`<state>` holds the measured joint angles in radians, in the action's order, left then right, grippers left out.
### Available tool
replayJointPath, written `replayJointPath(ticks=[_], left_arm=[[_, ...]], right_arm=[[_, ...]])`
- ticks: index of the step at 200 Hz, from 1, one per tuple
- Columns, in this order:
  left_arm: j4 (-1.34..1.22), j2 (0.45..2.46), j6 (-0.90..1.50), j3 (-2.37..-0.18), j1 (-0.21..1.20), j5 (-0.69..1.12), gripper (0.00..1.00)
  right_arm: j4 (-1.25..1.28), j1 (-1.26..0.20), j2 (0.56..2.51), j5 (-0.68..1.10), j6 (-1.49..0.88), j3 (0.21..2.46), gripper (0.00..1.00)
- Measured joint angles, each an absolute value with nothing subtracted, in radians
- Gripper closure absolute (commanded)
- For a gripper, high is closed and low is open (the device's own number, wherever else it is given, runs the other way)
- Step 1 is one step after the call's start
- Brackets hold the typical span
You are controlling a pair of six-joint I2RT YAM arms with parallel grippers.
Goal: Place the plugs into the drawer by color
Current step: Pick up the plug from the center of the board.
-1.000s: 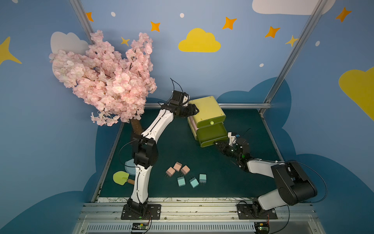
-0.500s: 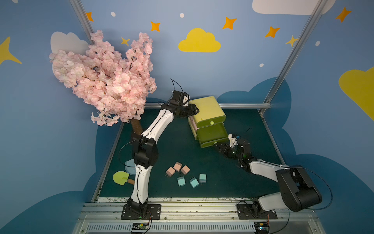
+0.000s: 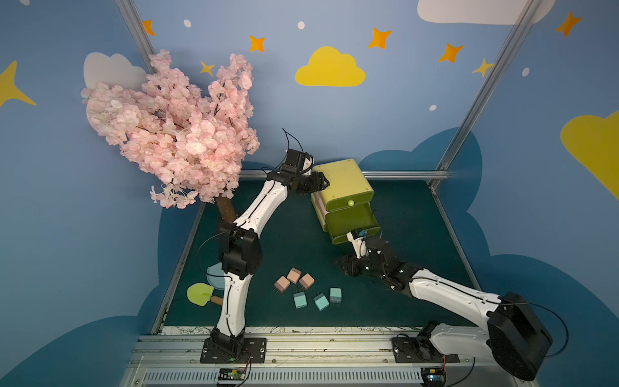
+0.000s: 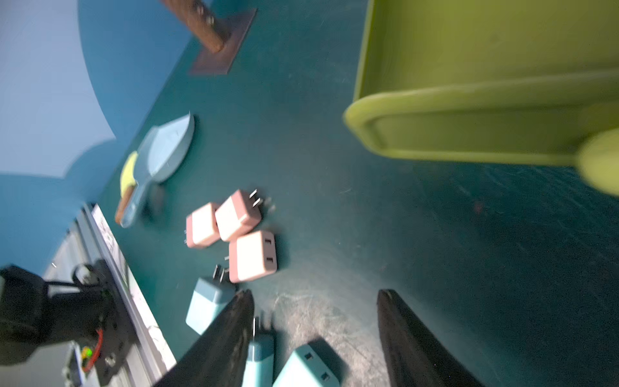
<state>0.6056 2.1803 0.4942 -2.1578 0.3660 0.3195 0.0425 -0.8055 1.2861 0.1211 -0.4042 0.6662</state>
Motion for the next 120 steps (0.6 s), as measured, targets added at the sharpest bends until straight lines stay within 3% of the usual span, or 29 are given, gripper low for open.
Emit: replayJointPath(ticks=[60, 120], left_arm=[[0.607, 2.18, 0.493, -2.158, 0.367, 0.316, 0.28], [0.607, 2.18, 0.482, -2.158, 0.367, 0.313, 0.28]], right_arm=[[-0.114, -1.024, 1.629, 0.013, -0.189, 1.029, 0.4], [-0.224, -1.085, 1.81, 0.004, -0.069, 1.208, 0.4]])
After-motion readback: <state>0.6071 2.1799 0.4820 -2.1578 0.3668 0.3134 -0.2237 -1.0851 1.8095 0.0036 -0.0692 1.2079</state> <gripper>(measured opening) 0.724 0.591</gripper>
